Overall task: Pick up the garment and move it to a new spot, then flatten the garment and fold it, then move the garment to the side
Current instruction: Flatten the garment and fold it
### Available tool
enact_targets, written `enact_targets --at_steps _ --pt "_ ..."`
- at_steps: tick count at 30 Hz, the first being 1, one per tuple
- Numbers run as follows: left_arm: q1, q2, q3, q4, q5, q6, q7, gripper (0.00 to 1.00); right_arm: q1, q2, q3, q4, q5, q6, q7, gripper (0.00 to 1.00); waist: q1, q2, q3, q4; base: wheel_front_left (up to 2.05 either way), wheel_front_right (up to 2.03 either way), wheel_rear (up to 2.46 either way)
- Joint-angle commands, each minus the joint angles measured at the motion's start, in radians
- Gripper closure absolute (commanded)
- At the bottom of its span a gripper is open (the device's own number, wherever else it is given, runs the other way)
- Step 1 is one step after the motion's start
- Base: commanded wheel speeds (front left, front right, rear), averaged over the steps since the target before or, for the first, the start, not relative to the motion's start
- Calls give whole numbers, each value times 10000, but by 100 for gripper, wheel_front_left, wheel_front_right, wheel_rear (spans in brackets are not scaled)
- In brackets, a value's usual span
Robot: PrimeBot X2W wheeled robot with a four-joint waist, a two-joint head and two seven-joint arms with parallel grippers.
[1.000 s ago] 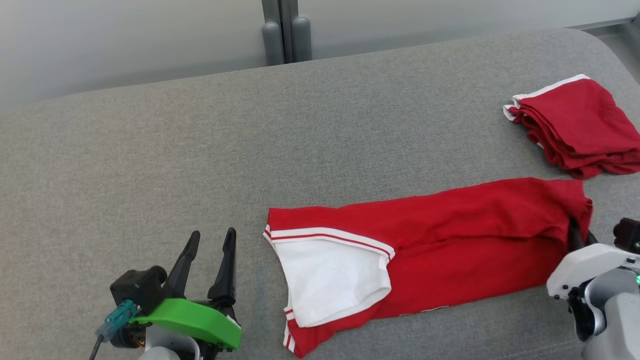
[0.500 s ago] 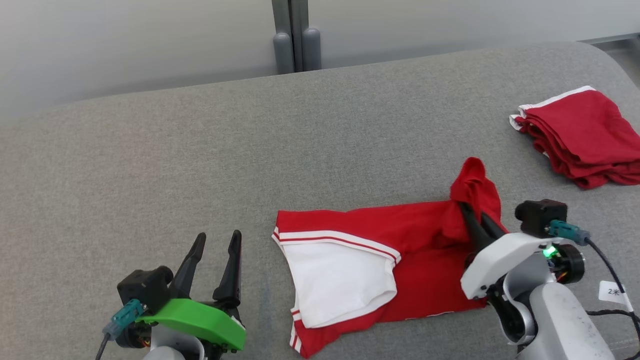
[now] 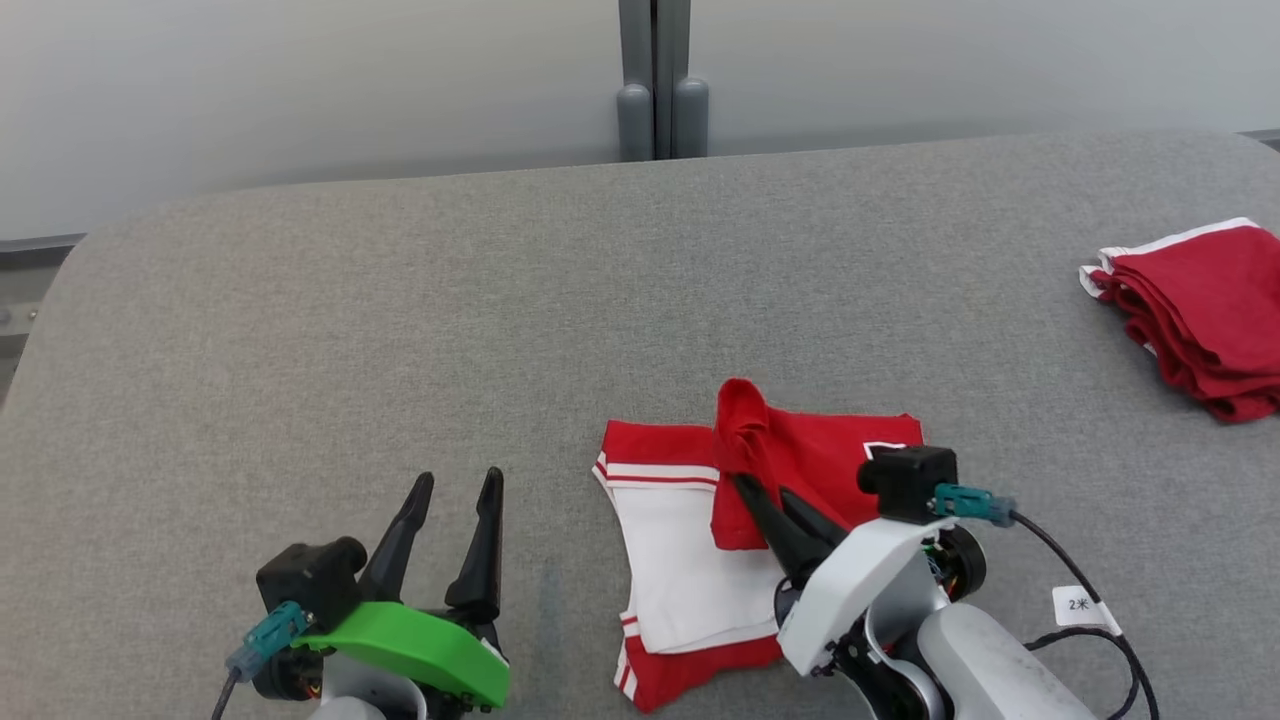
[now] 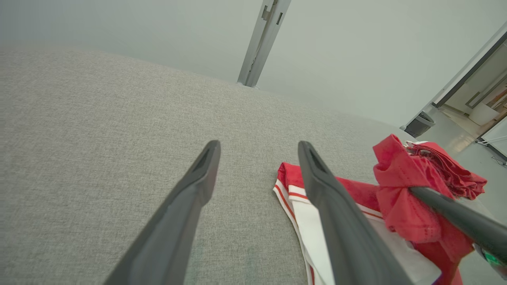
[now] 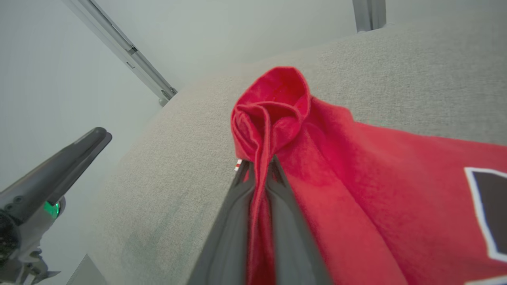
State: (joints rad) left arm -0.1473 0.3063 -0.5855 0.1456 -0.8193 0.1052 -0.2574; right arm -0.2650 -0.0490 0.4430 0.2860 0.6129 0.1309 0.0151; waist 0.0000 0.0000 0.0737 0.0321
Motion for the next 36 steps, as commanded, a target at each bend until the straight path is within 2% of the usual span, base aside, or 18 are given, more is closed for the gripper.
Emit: enact_targets --at_steps 1,11,12,13,14,15,21,25,31,36 --pt "-40 -13 -14 38 -57 -48 -29 0 -201 -37 205 190 56 -5 -123 100 0 0 -37 150 0 0 0" --pt "-56 -128 -101 199 -61 -134 -32 0 -1049 -36 1468 2052 919 -7 -612 100 0 0 -18 555 0 0 0" --pt "-54 -133 -102 212 -61 -139 -32 0 -1130 -37 1574 2176 1010 -7 -686 95 0 0 -14 573 0 0 0" --pt "-59 -138 -105 227 -57 -147 -34 0 -1223 -32 1734 2325 1163 -5 -761 71 0 0 -11 590 0 0 0" --pt "-64 -142 -110 238 -52 -140 -37 0 -1297 -34 1846 2436 1252 -7 -833 55 0 0 -10 601 0 0 0" --pt "-71 -151 -116 253 -46 -137 -37 0 -1416 -34 2015 2545 1346 -5 -936 0 0 0 -6 613 0 0 0" --pt "-174 -199 -173 325 -33 -175 -39 0 -1936 -37 2971 2783 2188 -7 -1363 0 0 0 29 631 0 0 0" --pt "-233 -243 -207 365 -12 -195 -42 0 -2309 -41 3130 2999 2355 -7 -1828 0 0 0 27 594 0 0 0" --pt "-304 -360 -258 387 144 -260 -63 0 -2879 -38 2373 3730 862 -7 -2586 0 0 0 -29 419 0 0 0" --pt "-332 -548 -227 428 347 -305 -80 0 -2862 -39 765 3759 -854 -7 -2787 0 0 0 -97 200 0 0 0"
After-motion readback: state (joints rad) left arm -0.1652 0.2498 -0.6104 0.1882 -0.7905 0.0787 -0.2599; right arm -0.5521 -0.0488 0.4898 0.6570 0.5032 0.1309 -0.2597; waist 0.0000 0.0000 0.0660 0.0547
